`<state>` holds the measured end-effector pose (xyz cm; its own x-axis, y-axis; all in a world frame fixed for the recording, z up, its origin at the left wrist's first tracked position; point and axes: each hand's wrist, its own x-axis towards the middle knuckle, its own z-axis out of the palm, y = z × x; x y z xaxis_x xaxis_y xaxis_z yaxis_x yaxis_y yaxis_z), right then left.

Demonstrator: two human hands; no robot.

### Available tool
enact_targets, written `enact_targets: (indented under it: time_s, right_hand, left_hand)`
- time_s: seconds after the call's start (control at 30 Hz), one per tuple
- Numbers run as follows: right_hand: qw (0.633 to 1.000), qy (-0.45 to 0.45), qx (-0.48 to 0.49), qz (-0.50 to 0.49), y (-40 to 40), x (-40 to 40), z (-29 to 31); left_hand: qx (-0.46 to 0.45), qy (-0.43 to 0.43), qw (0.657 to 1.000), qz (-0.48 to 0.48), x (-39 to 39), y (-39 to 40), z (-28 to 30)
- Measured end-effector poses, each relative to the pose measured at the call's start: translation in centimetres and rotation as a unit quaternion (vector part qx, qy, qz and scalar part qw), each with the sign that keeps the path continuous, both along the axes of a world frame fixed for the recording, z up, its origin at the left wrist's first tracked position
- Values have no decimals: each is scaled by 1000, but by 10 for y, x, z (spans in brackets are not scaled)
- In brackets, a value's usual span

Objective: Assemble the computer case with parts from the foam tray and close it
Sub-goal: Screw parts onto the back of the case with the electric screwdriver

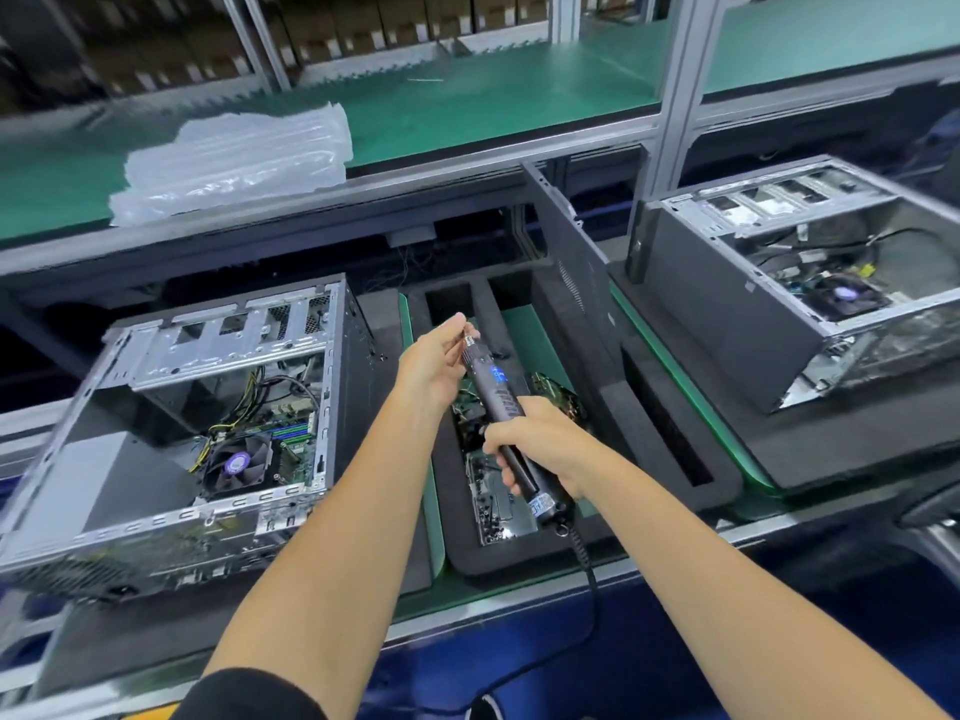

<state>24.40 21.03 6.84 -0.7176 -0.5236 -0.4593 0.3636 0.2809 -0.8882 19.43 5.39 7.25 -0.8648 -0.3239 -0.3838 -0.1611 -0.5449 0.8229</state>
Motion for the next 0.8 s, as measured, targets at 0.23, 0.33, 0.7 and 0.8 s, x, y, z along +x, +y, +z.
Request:
enact_targets:
  time_s: [0.23, 0.33, 0.7, 0.8]
  right_hand:
    - [999, 32, 5, -8, -12, 18, 9]
    - [999, 42, 2, -14, -25, 29, 14]
    - [994, 108, 6, -13, -130, 117, 42]
    - [994, 107, 1, -9, -175, 158, 46]
  left_hand:
    - [31, 17, 999, 38, 20, -5, 18]
    - [35, 23, 996, 74, 30, -12, 25]
    - [25, 55, 992, 110, 112, -96, 60]
    - [20, 51, 991, 121, 151, -140, 62]
